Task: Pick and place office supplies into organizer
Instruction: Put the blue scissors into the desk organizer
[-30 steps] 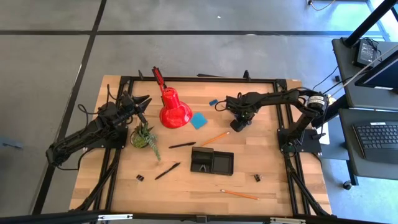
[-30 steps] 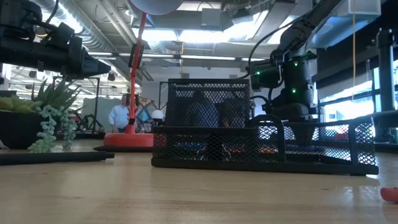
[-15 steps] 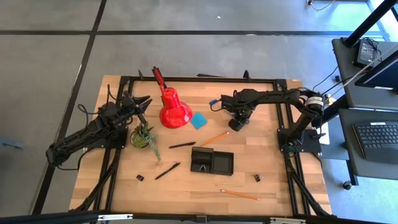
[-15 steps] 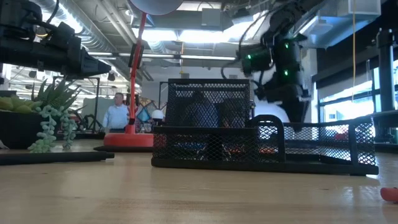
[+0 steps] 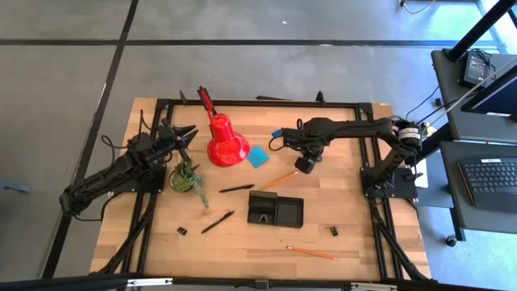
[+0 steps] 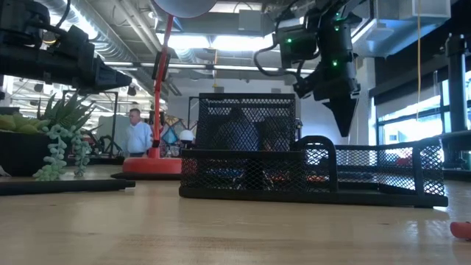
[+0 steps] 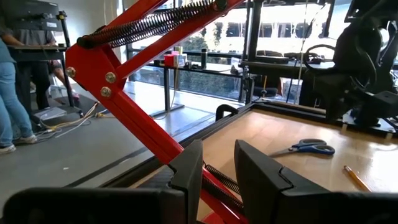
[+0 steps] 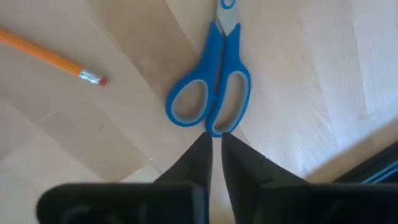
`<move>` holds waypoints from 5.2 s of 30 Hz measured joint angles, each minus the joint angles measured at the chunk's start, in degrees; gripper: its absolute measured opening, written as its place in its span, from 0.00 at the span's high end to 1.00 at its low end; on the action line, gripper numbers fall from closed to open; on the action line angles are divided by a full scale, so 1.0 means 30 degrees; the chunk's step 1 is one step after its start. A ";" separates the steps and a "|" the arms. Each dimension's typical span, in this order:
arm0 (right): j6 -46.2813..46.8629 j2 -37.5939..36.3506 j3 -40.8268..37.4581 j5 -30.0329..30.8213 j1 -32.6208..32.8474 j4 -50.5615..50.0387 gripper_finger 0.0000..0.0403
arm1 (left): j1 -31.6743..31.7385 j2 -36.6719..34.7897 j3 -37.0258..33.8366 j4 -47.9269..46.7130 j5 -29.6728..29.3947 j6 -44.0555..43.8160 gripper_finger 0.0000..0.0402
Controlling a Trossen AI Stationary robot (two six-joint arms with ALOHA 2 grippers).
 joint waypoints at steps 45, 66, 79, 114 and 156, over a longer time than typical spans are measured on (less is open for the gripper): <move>0.3063 -0.0305 -0.7727 -0.3327 -0.2924 0.9140 0.59 | 0.0000 0.0000 0.0000 -0.0264 0.0597 -0.0838 0.78; 0.2593 -0.0146 -0.7424 -0.2178 -0.2322 0.9517 0.79 | 0.0002 -0.0007 0.0000 -0.0257 0.0532 -0.0838 0.78; 0.1980 0.0074 -0.6199 -0.1794 -0.1977 0.8462 0.79 | 0.0000 -0.0007 0.0000 -0.0256 0.0532 -0.0838 0.78; 0.1524 -0.0015 0.4554 0.1974 0.6711 -0.3033 0.79 | -0.2018 -0.0005 0.0000 0.0625 0.7176 -0.4705 0.76; -0.6118 -0.0029 0.4408 0.8473 1.1993 0.2523 0.79 | -1.7449 1.8993 0.6916 0.7496 -0.2137 -0.5362 0.72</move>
